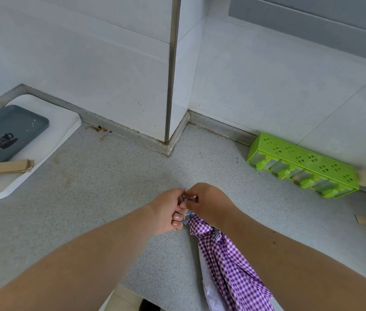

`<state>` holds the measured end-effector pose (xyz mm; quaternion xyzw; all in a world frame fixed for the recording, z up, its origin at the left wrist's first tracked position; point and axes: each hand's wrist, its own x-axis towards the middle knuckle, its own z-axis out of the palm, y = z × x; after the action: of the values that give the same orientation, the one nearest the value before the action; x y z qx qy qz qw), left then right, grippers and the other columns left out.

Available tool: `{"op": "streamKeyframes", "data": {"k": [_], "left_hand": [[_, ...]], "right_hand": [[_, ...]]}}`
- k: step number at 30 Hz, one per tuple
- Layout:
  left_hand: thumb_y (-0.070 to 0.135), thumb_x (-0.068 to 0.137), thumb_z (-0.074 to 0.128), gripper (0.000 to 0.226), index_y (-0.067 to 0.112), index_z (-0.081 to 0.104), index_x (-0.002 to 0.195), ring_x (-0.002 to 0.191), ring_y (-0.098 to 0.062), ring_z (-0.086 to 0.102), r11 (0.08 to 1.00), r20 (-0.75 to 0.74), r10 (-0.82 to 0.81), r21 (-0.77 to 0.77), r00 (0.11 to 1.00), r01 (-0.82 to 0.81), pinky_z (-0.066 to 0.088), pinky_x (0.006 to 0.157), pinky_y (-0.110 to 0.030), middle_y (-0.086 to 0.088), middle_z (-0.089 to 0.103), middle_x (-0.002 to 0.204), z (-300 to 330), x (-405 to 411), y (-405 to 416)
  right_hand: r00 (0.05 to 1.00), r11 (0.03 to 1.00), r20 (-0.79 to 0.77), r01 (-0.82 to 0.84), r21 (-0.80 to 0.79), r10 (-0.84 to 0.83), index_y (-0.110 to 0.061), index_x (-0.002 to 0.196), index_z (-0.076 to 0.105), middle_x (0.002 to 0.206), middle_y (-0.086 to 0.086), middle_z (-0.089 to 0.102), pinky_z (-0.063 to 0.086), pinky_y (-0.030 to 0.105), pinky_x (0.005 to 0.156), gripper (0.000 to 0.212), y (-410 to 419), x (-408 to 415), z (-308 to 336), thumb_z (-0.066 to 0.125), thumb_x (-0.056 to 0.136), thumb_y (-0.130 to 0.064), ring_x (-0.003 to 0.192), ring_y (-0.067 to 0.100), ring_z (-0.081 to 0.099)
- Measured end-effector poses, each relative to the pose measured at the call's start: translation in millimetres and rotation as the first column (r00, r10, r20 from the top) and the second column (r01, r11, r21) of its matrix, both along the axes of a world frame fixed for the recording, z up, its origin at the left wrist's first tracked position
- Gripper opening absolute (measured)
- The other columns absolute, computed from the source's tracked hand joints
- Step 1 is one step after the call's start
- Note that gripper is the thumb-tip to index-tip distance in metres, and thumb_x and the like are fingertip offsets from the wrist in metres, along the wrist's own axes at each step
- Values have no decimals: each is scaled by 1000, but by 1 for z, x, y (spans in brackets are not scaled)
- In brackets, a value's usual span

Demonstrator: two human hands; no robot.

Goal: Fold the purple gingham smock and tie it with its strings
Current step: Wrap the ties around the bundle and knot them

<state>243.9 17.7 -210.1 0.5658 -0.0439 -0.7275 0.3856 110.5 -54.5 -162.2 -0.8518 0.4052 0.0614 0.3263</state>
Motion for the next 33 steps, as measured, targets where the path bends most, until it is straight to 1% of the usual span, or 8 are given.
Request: {"op": "streamKeyframes", "data": {"k": [4,7,11,15,21,27,30,33], "left_hand": [[32,107,42,48,24,42,59,51,-13,20,998,31,57,14,998,-57,15,51,-28,5,26,59,-2,-4,-2],[23,104,41,44,24,43,60,49,-12,21,994,68,96,38,993,-99,17,49,-28,5,28,56,-4,-3,-1],[17,108,40,39,20,50,70,49,-11,26,988,70,152,26,986,-154,19,50,-27,5,33,56,-5,-3,1],[10,106,46,25,12,66,91,52,-9,35,989,48,149,-13,988,-148,27,50,-24,1,50,61,-6,-2,4],[15,108,56,15,6,67,108,64,-9,54,986,23,124,-119,992,-120,47,55,-22,-8,61,85,-13,4,8],[22,99,72,18,5,71,93,60,-9,58,990,281,56,-143,958,-16,50,55,-21,-13,65,86,-15,5,11],[21,97,75,17,7,72,88,53,-9,56,990,409,60,-138,911,-3,50,53,-21,-4,66,69,-9,5,12],[31,97,73,23,12,75,84,56,-12,54,968,634,-78,-137,770,212,48,59,-29,0,62,63,-7,9,15]], "right_hand": [[1000,1000,21,3,2,-3,-25,95,76,86,-2,67,47,27,67,17,4,1,-1,61,102,-31,81,19,66],[999,999,40,33,40,-34,-28,100,78,89,-6,69,52,30,72,17,6,1,-2,62,101,-32,80,15,66],[985,980,75,144,140,-156,-34,100,75,78,-15,67,40,14,59,12,7,0,-7,63,101,-37,60,-1,54],[942,928,110,285,239,-317,-28,93,69,80,-2,76,44,18,50,12,7,0,-15,67,98,-39,51,2,55],[869,822,109,407,398,-483,-17,97,71,78,2,79,64,40,79,11,1,1,-14,69,99,-28,71,20,74],[907,866,115,341,365,-405,-28,112,62,79,-4,78,63,35,71,19,-1,-1,-13,72,96,-26,68,16,72],[954,942,121,240,233,-273,-34,117,58,85,-7,74,52,21,56,30,3,-5,-11,70,93,-21,63,1,64],[991,993,65,118,21,-119,-39,113,57,92,-14,67,54,24,67,29,5,-6,-9,61,93,-17,78,2,63]]}}
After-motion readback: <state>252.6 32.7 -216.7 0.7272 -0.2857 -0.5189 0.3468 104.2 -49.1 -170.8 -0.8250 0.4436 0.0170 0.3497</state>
